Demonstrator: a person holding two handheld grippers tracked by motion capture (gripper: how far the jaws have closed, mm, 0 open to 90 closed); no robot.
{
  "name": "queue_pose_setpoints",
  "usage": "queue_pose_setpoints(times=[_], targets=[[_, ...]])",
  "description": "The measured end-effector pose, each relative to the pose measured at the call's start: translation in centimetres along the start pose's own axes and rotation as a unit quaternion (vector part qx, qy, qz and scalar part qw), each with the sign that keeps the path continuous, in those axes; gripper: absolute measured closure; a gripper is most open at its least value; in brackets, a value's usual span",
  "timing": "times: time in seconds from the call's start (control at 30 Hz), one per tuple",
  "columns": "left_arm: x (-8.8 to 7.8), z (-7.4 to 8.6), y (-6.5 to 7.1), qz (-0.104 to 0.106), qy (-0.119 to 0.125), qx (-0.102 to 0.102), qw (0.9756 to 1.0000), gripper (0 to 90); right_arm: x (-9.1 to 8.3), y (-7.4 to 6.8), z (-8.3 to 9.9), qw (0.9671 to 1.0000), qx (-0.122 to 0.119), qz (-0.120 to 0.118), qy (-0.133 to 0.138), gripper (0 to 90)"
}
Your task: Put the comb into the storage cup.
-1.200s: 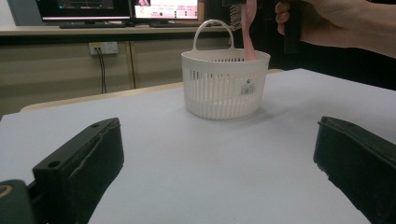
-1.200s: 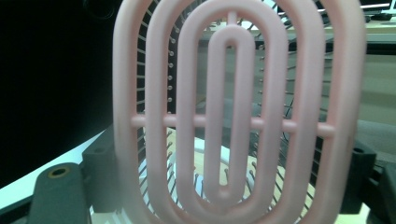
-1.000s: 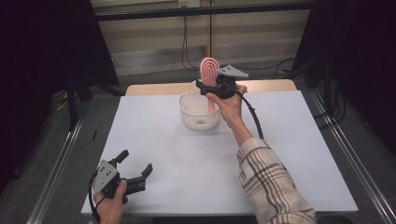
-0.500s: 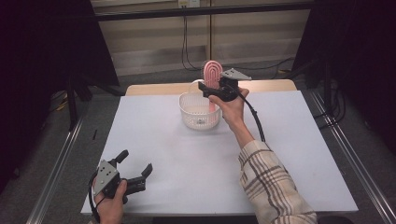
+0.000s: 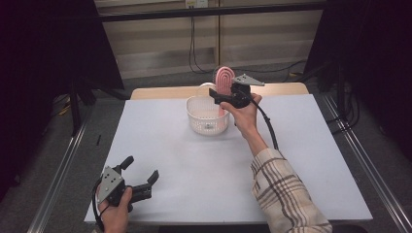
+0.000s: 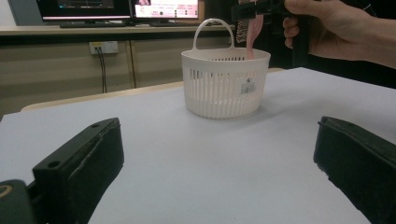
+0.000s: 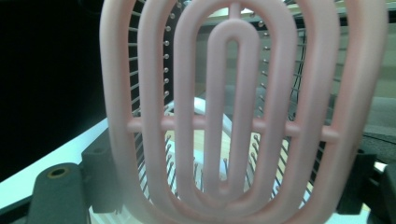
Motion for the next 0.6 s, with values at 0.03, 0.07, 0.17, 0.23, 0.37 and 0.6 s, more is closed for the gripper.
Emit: queue_pose_setpoints(times=[0.03,0.07,0.17,0.23,0.37,0.6], targets=[[0.0,0.0,0.0,0.0,0.0,-0.002,1.0,1.7,0.0,0.1,0.1,1.0,-0.001,0.002,0.0,19.0],[0.1,0.0,0.0,0.0,0.0,-0.004,1.0,1.7,0.0,0.2,0.2,1.0,-0.002,0.002,0.001,19.0],[0.0,0.0,0.0,0.0,-0.001,-0.001,1.0,1.7,0.1,0.5,0.5,1.0,0.002,0.005,-0.003,19.0],[0.0,0.0,0.0,0.001,-0.001,-0.001,1.0,1.7,0.2,0.7,0.8,1.0,0.004,0.006,-0.006,19.0],[0.1,0.0,0.1,0.003,0.001,-0.004,1.0,1.7,0.4,0.6,1.2,0.9999,0.002,0.002,-0.01,19.0],[0.1,0.0,0.1,0.001,0.001,-0.004,1.0,1.7,0.4,0.9,1.1,0.9999,0.008,0.007,-0.011,18.9]])
Point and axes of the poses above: each handheld gripper's, and its own axes: x roughly forward along the jaws, z roughly out of its underside, y roughly to its right, the point moved 9 cm from there along x, roughly forward along the jaws, and after that the axes turned 14 degrees about x, right-handed, at the moved point
